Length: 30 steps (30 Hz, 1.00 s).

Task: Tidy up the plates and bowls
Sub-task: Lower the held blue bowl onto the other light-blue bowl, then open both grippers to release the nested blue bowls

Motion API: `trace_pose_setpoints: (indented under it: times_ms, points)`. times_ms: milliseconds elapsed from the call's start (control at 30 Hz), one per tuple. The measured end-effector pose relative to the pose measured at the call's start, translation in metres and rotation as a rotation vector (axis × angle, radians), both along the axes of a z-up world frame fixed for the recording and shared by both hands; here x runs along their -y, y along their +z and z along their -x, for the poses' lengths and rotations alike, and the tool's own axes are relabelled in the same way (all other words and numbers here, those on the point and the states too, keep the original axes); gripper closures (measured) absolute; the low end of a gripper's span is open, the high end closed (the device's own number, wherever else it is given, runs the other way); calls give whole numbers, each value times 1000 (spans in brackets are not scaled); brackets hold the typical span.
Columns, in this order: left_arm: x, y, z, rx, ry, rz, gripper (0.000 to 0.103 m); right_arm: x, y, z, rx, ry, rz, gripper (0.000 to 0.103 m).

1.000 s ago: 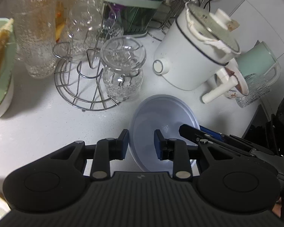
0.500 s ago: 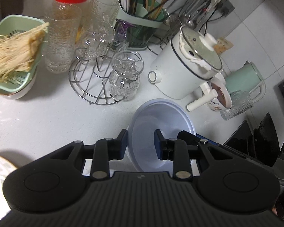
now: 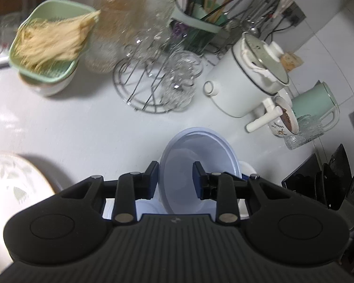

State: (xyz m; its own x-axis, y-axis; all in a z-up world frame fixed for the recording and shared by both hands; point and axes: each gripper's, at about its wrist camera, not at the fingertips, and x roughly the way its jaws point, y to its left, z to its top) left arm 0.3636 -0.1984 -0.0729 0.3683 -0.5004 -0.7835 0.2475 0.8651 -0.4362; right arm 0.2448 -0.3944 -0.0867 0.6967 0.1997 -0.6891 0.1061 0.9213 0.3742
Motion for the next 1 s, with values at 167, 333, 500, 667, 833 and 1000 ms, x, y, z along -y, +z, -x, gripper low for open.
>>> trace_pose_setpoints:
  times_ms: [167,333,500,667,833,1000]
  points:
    - [-4,-13,7,-36,10,-63,69,-13,-13,5,-40,60,14,75]
    - [-11,-25,13,-81,7,-111,69,-22,-24,9,-80,95,1,74]
    - [-21,-36,16,-127,20,-158,69,-33,-31,13,-99,137,-12,73]
    - [-18,-38,21,-122,17,-206,68,-42,-36,10,-116,148,5,73]
    - [-19,-37,20,-116,20,-202,62,-44,-35,11,-118,145,16,73]
    - [-22,-24,24,-98,25,-213,47,-46,-29,16,-112,137,14,58]
